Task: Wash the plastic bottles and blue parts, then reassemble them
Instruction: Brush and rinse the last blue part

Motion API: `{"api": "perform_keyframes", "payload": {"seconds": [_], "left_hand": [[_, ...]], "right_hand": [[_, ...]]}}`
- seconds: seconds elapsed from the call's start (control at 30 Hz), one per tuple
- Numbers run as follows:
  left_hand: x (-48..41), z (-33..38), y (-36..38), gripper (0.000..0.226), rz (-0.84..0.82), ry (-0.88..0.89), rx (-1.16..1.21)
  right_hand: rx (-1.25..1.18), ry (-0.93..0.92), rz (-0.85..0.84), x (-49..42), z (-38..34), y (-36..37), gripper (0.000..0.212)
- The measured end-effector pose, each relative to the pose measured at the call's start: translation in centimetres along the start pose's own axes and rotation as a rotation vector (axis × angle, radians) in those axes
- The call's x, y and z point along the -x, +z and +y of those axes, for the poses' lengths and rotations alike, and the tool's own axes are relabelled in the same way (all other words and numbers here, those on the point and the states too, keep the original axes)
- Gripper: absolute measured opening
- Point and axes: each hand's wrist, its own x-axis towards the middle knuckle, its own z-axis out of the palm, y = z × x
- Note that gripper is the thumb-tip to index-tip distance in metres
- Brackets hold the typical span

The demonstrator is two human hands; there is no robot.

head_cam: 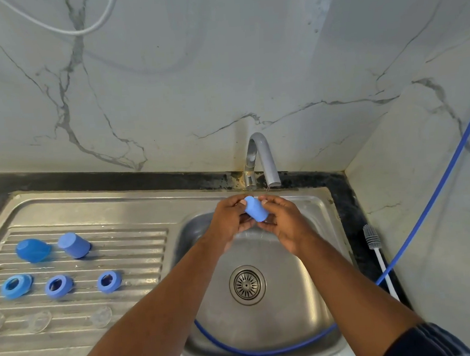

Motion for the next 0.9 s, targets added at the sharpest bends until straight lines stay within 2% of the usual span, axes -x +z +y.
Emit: {"api": "perform_keyframes", "payload": {"seconds": [0.07,0.13,0.3,0.4,0.5,0.6,0.77,0.9], "left_hand": [[0.0,-0.4,-0.3,0.026,-0.011,-0.011,0.036],[-0.1,-0.8,-0.5,0.027,-0.003,-0.010,0.023],[0.1,-1.0,-0.1,0.032,-0.043,0.018,-0.092],[-0.2,-0.9,0.2,0.025,-0.026,0.007,-0.084],[-0.4,-0.8,0.3,0.019,0.033,-0.010,-0.030],[-0.2,-0.8,0.4,0.024,0.055,-0.052,0.021],[0.2,-1.2,0.1,0.028,0.018,-0.192,0.128],[0.1,-2.0,-1.3,0.022,0.100,-0.225,0.141]], "right_hand": [[-0.035,0.111,-0.044,0.1,0.2,-0.1,0.029],[-0.023,0.138,-0.060,0.3,0.4,-0.4,0.032],[0.059,0.055,-0.005,0.7,0.7,-1.0,0.039],[0.052,0.042,0.019,0.7,0.4,-0.9,0.044],[0.036,-0.015,-0.001,0.5,0.3,-0.8,0.033],[0.165,-0.102,-0.051,0.5,0.4,-0.7,0.033],[0.455,-0.234,0.052,0.4,0.5,0.0,0.037],[0.611,-0.266,0.054,0.5,0.4,0.2,0.038]]}}
